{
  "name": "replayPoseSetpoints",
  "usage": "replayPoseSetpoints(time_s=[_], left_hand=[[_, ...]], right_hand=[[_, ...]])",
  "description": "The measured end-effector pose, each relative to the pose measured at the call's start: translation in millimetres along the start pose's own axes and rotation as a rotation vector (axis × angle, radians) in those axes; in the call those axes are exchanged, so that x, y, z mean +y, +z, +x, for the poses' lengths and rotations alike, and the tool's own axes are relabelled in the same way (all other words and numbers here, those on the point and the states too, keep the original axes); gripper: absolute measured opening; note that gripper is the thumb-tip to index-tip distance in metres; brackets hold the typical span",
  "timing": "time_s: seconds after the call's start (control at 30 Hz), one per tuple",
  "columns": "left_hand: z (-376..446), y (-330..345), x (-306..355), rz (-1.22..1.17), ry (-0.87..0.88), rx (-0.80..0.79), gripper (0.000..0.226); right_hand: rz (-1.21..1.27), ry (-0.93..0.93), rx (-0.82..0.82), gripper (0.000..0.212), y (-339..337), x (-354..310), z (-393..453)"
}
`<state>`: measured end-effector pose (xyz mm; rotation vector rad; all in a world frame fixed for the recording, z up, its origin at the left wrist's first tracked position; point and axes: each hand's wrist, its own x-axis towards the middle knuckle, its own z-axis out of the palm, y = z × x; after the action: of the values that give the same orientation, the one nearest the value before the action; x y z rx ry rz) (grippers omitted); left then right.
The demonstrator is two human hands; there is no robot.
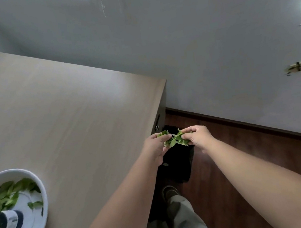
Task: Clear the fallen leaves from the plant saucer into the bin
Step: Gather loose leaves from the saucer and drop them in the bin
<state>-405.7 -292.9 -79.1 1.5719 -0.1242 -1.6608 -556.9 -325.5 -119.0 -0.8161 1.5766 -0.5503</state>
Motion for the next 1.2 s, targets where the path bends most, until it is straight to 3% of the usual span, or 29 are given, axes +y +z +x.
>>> replayPoseSetpoints(time_s=[0.27,0.6,0.73,0.97,1.2], left_hand=[[60,18,-23,0.115,-0.033,0.103,0.013],[107,15,-36,0.253,-0.113,0.184,0.025],[122,16,-39,0.359,-0.135,0.135,0.033],[118,17,-34,0.342,-0.267,0.043,0.060],[108,15,-35,0.353,-0.253,0.017,0.064]], right_hand=[[-0.113,0.081,0.046,0.025,-16,22,50],[-0.118,0.168,0.039,0.024,-5,39,87],[-0.106,0.240,0.031,0.019,3,47,99],[-0.011,0.423,-0.028,0.046,8,53,101],[0.036,0.382,0.011,0.045,2,44,90]])
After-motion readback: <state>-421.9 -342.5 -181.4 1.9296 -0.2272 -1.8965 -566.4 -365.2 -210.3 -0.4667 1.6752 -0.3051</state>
